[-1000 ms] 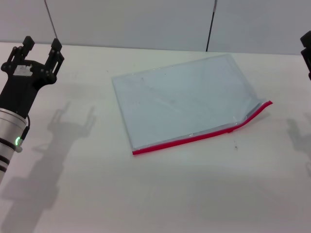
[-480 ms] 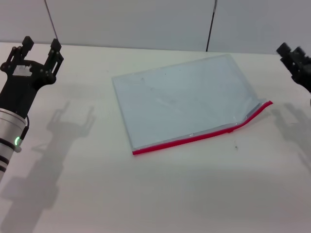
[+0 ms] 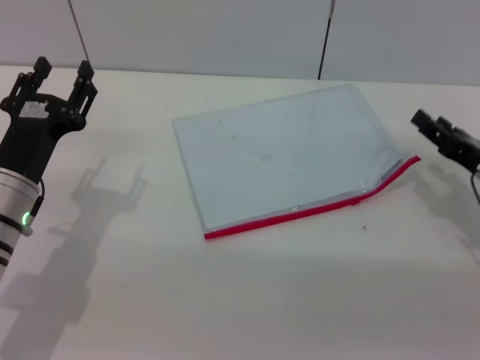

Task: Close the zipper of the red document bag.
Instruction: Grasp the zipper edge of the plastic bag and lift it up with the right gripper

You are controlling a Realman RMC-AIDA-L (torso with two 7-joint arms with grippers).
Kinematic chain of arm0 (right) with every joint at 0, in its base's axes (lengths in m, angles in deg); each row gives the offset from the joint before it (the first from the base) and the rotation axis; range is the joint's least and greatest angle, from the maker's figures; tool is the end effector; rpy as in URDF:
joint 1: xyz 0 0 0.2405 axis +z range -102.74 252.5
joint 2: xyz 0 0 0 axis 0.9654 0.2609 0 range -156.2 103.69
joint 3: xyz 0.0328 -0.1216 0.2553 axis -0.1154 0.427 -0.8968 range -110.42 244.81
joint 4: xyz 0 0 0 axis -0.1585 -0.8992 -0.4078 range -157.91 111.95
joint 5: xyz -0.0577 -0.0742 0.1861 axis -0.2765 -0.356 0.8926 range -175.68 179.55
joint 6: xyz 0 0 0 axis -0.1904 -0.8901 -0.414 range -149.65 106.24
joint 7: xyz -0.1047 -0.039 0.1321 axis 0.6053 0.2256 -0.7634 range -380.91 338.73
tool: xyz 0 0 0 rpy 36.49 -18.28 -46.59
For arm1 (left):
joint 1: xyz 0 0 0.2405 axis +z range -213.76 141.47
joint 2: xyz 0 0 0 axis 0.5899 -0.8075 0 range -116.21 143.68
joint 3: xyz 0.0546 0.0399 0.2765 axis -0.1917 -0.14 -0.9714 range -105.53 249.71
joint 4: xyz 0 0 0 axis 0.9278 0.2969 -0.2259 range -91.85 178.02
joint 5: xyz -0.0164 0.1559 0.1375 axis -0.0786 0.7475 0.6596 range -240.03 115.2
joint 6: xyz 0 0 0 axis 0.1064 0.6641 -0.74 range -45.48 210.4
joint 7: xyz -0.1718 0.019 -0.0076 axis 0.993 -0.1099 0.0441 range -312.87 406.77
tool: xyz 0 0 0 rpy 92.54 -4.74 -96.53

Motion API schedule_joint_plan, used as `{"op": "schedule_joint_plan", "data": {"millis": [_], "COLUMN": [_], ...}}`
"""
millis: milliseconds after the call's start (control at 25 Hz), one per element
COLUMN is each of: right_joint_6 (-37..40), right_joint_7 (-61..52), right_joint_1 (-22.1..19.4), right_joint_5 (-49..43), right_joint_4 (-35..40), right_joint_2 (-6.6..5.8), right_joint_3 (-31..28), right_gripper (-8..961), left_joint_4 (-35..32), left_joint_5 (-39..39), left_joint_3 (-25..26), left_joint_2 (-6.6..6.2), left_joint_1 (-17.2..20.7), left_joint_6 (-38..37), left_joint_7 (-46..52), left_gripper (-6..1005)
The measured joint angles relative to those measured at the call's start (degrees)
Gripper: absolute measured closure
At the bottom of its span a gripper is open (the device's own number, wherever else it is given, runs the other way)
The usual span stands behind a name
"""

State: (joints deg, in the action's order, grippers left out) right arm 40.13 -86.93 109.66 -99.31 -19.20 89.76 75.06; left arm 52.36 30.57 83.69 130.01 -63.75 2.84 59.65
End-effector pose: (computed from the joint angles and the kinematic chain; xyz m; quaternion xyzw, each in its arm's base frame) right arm 0.3304 0.4081 -0.0400 -0.7187 0.4527 0.3800 0.3663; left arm -0.3267 0.3694 -0.0005 -0.6663 -0.1999 -0.3856 0.6061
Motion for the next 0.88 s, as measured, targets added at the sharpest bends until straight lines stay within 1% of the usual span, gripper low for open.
{"op": "schedule_joint_plan", "data": {"millis": [280, 440, 880], "right_joint_6": [-7.4, -9.9, -10.9], "right_joint_7": [-3.1, -3.3, -4.5], "right_joint_1": [1.5, 2.0, 1.7], "right_joint_5": [-5.5, -6.3, -6.3], "right_joint_4": [0.0, -0.4, -0.1], "right_joint_2": [0.00, 0.06, 0.04], "right_joint_3": [0.1, 0.2, 0.7], "right_gripper": [364, 368, 380], "left_joint_4": [-0.1, -0.1, 0.0], "left_joint_5": [0.0, 0.0, 0.0], "left_joint_3": [0.0, 0.0, 0.0], "left_joint_2": [0.00, 0.00, 0.00], "left_joint_1": [0.0, 0.0, -0.1], "left_joint_6": [0.0, 0.0, 0.0], "left_joint_7": [0.0, 0.0, 0.1], "left_gripper": [318, 319, 319]}}
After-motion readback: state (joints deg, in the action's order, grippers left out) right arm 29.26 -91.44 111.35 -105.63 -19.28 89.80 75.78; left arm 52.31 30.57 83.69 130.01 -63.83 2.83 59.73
